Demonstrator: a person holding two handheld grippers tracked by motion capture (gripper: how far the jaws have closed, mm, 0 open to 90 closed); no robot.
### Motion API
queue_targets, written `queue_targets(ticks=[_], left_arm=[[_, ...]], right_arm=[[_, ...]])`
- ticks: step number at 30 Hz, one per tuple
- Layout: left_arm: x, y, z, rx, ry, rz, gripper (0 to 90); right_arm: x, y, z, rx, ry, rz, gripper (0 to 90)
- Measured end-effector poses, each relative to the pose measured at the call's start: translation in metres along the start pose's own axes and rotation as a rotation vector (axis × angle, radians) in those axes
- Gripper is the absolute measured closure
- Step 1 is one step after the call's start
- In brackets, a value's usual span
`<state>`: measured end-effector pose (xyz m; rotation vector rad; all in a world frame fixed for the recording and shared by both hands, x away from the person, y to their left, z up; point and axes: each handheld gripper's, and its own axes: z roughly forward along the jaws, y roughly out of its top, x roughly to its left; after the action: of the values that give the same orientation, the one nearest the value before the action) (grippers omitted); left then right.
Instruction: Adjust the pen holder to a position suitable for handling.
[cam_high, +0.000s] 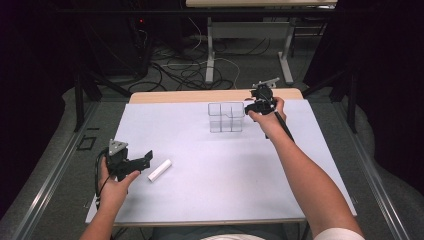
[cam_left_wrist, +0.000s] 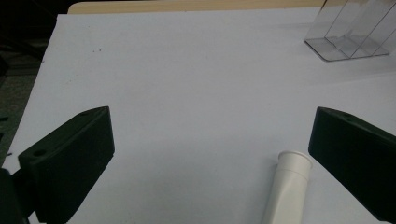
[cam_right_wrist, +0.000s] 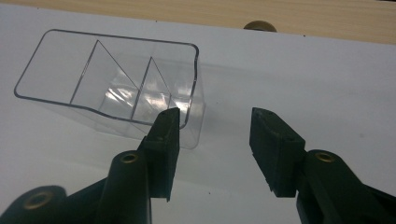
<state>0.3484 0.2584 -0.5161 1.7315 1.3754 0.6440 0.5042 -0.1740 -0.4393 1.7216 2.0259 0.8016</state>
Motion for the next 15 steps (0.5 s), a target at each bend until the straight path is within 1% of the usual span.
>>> queue_targets(ticks=[3,4,7,8,10,15], left_arm=[[-0.001,0.000,0.000,0.004,0.000,0.000,0.3],[-0.001,0.000,0.000,0.004,0.000,0.000,0.3],[-0.001,0.000,0.000,0.003,-0.001,0.001,0.3],[-0.001,0.000,0.000,0.003,-0.001,0.001,0.3],[0.000,0.000,0.000,0.004,-0.001,0.000,0.3],[0.000,0.000,0.001,0.010,-0.002,0.000,0.3]], right_arm=[[0.001,0.003,0.002,-0.002,0.001,0.013,55.3],[0.001,0.004,0.004,-0.003,0.001,0.009,55.9],[0.001,0.006,0.007,-0.003,0.007,0.031,56.9],[0.001,0.006,0.009,-0.003,0.008,0.030,57.2],[0.001,0.007,0.011,-0.007,0.007,0.034,59.4],[0.001,0.008,0.018,0.005,0.013,0.044,64.9]])
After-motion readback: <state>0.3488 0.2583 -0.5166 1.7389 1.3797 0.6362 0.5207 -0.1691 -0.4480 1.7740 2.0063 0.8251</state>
